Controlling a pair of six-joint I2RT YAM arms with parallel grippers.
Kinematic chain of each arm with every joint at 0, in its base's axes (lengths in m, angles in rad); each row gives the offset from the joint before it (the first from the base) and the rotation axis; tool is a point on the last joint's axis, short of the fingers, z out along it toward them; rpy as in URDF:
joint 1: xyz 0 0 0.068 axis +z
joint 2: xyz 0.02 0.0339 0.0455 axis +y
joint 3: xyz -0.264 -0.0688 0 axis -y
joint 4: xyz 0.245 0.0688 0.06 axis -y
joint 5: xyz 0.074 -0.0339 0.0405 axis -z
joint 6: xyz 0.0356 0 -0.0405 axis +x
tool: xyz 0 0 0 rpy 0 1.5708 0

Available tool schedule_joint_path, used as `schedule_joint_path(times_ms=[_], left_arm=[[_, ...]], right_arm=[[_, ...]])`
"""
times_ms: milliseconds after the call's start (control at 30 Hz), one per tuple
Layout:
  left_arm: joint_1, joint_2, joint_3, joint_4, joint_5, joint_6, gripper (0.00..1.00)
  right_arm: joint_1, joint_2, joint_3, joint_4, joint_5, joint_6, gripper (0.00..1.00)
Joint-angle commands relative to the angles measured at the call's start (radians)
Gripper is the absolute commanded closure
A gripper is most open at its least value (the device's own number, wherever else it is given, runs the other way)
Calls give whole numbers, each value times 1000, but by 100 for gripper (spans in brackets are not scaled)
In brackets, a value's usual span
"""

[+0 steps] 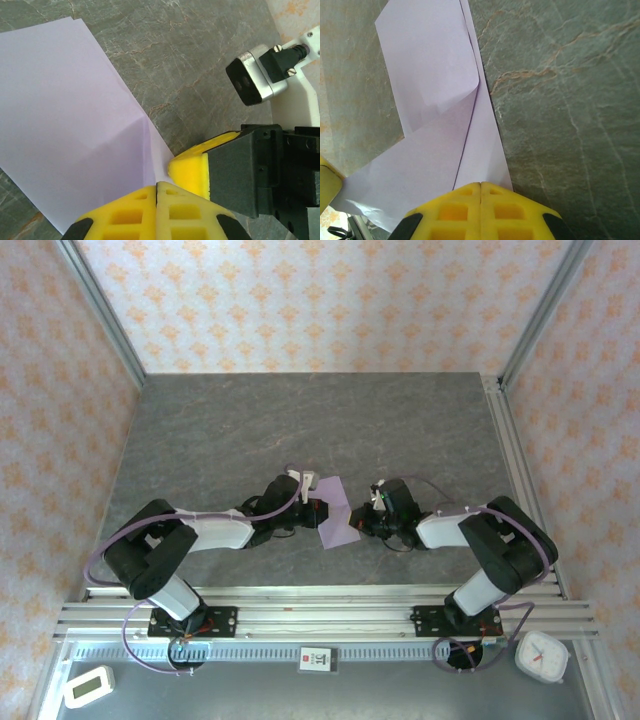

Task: Fold a paper plane with a square sheet of paper (pick it up from the middle)
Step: Fold the triangle a second time at the center of the table.

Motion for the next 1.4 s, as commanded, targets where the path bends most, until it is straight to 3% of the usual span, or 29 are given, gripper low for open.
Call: schedule_joint_path(times_ms=[0, 367, 833, 1367], left_arm=[[9, 15, 27, -6, 12, 10, 100], [4, 49, 27, 23, 32, 30, 100], [5, 91, 28, -7, -129, 48, 100], [2, 138, 35, 6, -115, 57, 100]], right_arm=[[8, 14, -14, 24, 1, -1, 100], [9, 46, -20, 37, 3, -4, 100], [10, 58, -26, 42, 3, -6, 100], [12, 68, -25, 48, -4, -9, 100]])
